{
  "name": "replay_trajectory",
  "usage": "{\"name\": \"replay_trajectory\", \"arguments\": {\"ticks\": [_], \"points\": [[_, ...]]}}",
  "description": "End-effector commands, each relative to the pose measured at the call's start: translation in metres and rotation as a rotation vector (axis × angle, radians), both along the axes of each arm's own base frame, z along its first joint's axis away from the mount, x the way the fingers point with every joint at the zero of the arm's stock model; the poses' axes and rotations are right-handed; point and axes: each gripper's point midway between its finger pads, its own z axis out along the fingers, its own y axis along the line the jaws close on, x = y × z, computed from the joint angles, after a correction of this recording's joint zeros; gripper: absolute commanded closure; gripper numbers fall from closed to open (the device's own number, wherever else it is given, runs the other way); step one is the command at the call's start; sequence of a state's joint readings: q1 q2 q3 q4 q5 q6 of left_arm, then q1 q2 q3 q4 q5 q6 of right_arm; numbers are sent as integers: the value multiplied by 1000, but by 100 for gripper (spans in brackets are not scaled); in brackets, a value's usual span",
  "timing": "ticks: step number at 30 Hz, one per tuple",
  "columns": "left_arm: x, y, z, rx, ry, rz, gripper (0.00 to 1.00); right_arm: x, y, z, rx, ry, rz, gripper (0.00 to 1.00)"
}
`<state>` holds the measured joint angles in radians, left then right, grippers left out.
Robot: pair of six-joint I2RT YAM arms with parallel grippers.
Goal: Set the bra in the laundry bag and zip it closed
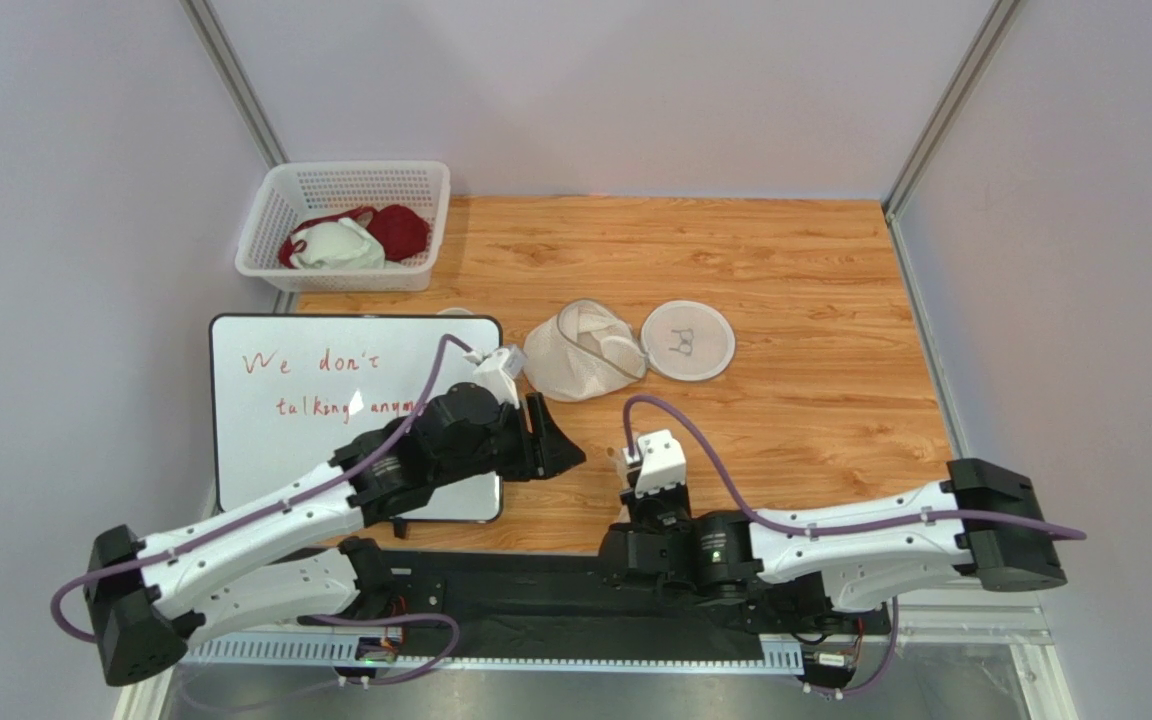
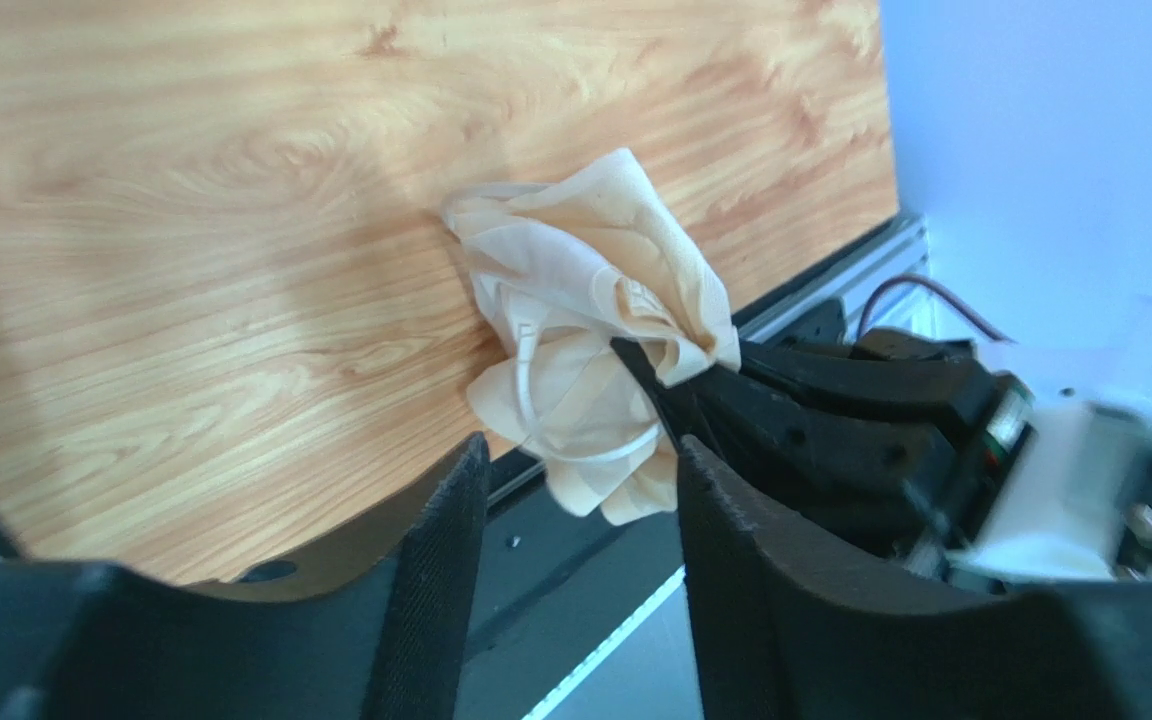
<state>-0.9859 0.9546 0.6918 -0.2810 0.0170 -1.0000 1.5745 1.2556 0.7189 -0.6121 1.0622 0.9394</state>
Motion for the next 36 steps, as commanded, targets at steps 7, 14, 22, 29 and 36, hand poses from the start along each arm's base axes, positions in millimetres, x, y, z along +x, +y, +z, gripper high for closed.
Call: {"name": "replay_trajectory", "arguments": {"ticks": [7, 14, 22, 29, 36], "points": [[-4, 80, 35, 206, -172, 75, 41, 17, -43, 16, 168, 29, -84, 100], [-1, 95, 35, 223, -172, 148, 39, 40, -82, 29, 291, 76, -162, 100], [54, 66, 53, 370, -145, 230, 35, 66, -108, 64, 341, 70, -209, 100], [124, 12, 58, 500, -207, 163, 35, 101, -115, 91, 453, 89, -223, 100], [186, -22, 16, 670, -117, 197, 36, 132, -130, 122, 505, 64, -251, 100]]}}
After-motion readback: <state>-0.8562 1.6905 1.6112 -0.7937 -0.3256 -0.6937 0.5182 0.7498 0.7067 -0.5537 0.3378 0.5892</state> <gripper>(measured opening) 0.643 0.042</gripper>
